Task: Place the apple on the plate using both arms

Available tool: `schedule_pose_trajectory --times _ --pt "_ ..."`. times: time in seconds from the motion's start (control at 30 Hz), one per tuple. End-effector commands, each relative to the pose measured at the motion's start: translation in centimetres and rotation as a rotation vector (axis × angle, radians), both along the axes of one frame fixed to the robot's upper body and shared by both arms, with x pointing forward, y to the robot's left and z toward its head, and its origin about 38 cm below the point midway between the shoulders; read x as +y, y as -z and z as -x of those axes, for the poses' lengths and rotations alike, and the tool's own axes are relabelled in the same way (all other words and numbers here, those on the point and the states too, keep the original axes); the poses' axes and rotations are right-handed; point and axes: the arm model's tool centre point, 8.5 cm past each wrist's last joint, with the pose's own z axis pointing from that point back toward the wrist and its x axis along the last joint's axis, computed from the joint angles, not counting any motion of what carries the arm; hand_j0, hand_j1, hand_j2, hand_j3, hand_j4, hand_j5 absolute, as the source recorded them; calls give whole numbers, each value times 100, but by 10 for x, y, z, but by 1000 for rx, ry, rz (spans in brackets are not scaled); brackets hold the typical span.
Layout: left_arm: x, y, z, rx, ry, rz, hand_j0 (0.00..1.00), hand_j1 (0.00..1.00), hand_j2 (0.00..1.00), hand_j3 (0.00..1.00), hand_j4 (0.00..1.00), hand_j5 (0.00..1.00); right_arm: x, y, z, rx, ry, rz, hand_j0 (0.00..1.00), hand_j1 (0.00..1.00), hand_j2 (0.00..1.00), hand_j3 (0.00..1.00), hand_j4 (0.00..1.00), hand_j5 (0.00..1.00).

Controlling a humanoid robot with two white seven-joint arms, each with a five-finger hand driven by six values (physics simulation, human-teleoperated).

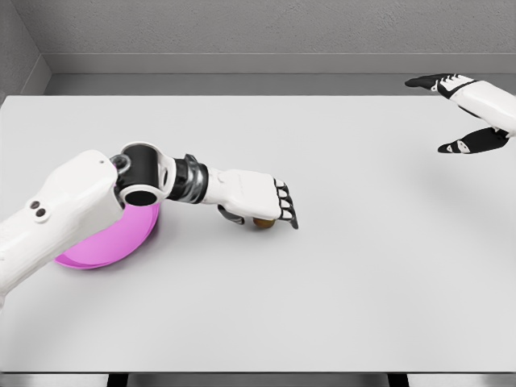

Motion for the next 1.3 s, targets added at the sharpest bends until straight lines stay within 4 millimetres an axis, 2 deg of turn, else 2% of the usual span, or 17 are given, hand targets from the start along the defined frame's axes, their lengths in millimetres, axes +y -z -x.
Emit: schedule_pose_trajectory --times 0.0,0.33,0.63,0.7,1.0,1.27 --pt "-1 0 0 1 -2 1 88 88 88 88 88 88 0 -1 0 0 0 -8 100 100 100 100 100 100" --pt "-7 5 -5 -12 -7 -18 88 88 88 88 88 88 0 0 0 3 -1 -8 100 100 100 100 100 100" --pt "-4 6 -10 -19 -22 -31 87 87 87 87 87 87 2 1 0 4 -6 -5 100 100 100 100 100 100" --pt "-4 7 -10 -20 -22 -32 80 80 80 80 80 80 2 1 0 4 -5 -4 100 100 100 100 100 100" --pt "-4 8 -9 -18 -21 -33 79 79 79 79 79 79 2 0 0 3 -6 -4 100 100 100 100 100 100" --pt "-4 7 -9 -19 -21 -33 66 66 66 66 66 66 2 0 0 3 -6 -4 100 100 100 100 100 100"
